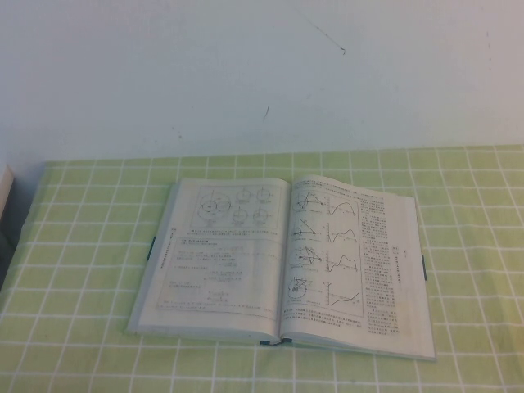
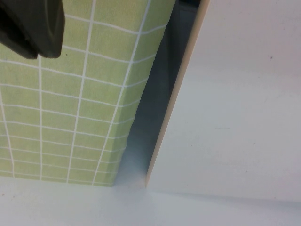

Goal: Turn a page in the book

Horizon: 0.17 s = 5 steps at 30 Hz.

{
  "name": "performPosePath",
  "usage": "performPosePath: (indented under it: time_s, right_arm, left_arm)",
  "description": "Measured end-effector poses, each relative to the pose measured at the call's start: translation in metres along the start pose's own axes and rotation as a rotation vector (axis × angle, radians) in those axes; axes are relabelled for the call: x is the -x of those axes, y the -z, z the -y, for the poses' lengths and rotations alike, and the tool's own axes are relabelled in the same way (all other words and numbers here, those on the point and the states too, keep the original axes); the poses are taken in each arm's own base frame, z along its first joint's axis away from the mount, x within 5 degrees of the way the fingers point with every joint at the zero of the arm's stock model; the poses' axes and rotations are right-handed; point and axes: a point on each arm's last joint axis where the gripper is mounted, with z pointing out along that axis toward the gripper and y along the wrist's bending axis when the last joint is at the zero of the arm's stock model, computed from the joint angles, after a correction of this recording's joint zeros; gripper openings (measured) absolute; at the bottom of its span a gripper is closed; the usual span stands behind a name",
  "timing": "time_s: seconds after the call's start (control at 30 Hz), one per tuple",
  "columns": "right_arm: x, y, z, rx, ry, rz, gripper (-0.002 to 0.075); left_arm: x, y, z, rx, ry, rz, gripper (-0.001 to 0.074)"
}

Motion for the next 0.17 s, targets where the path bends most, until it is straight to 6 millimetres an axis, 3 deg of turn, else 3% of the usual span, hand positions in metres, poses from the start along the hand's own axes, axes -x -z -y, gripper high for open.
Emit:
performPosePath:
  time_s: [0.17]
  right_arm:
    - [0.0,0.0,0.0,0.0,0.0,0.0,-0.0002]
  left_arm:
    - [0.0,0.0,0.0,0.0,-0.002,0.0,-0.0004]
